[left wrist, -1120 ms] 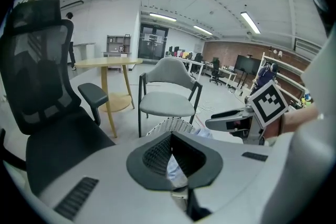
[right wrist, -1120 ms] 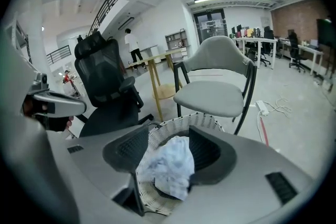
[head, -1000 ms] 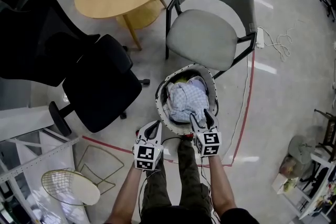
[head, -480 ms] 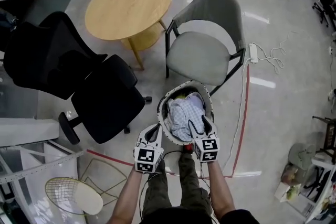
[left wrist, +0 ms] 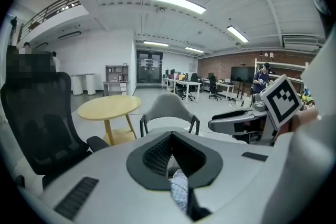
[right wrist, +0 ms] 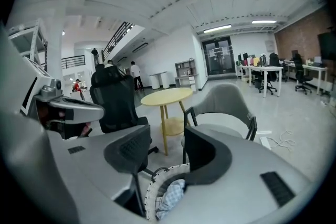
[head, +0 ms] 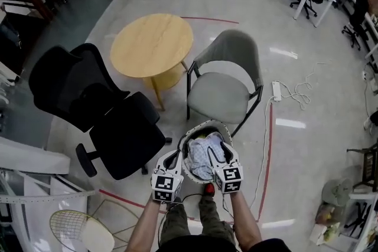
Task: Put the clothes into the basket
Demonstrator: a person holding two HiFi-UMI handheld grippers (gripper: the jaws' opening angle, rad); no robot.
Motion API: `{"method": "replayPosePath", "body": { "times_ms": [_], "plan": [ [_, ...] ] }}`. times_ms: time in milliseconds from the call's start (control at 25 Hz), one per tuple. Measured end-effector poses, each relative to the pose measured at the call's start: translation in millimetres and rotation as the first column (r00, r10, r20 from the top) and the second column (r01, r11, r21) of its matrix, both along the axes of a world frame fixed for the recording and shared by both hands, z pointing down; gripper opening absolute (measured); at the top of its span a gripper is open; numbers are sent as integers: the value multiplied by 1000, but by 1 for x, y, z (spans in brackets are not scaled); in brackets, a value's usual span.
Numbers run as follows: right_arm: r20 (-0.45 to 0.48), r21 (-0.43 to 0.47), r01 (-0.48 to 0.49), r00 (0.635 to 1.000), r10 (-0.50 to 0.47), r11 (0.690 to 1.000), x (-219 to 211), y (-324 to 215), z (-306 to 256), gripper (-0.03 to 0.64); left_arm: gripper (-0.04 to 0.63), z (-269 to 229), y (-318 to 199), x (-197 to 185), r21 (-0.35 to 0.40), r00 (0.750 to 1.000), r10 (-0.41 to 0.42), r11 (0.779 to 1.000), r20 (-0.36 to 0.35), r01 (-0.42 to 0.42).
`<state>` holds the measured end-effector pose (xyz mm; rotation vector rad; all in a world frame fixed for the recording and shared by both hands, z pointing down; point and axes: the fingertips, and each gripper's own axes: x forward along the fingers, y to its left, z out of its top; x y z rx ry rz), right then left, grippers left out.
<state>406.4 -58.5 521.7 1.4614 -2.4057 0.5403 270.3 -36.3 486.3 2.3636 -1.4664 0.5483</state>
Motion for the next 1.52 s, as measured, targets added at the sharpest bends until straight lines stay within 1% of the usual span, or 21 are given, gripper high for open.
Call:
{"method": "replayPosePath", "body": {
  "times_ms": [40, 120, 280, 560, 720, 840, 1000, 1160, 1320, 1520],
  "plan": [
    [-4, 20, 4, 1000, -4, 1000, 0, -1, -11, 212, 7, -10, -1, 0, 16, 1000, -2, 1000, 1, 2],
    [-7, 64, 3, 1000, -3, 998, 0, -3, -33, 156, 6, -27, -2, 1, 46, 1000, -1, 999, 3, 1],
    [-3, 127, 12, 1000, -11, 992, 2, -1, -70, 129, 7, -53, 1, 4, 91, 1000, -7, 996, 0, 7],
    [3, 195, 41, 999, -42, 980, -3, 18, -113, 61, 6, -94, 16, 0, 162, 999, -35, 986, 3, 34],
    [6, 238, 60, 998, -63, 969, -4, 28, -133, 51, 6, -108, 27, -3, 189, 999, -49, 981, 9, 47],
    [7, 278, 67, 997, -72, 958, -6, 33, -143, 46, 6, -115, 34, -6, 208, 999, -54, 977, -2, 53],
    [10, 313, 78, 996, -85, 947, -3, 42, -157, 43, 7, -121, 44, -14, 217, 997, -78, 973, 17, 73],
    [47, 319, 78, 994, -98, 945, -4, 56, -180, 43, 6, -132, 53, -15, 255, 996, -90, 963, 5, 85],
    [12, 343, 100, 994, -111, 934, -5, 66, -186, 43, 6, -138, 62, -17, 280, 996, -90, 956, -2, 87],
    [0, 329, 128, 991, -136, 936, -11, 76, -176, 43, 6, -143, 67, -27, 296, 994, -110, 950, 13, 101]
  ]
}}
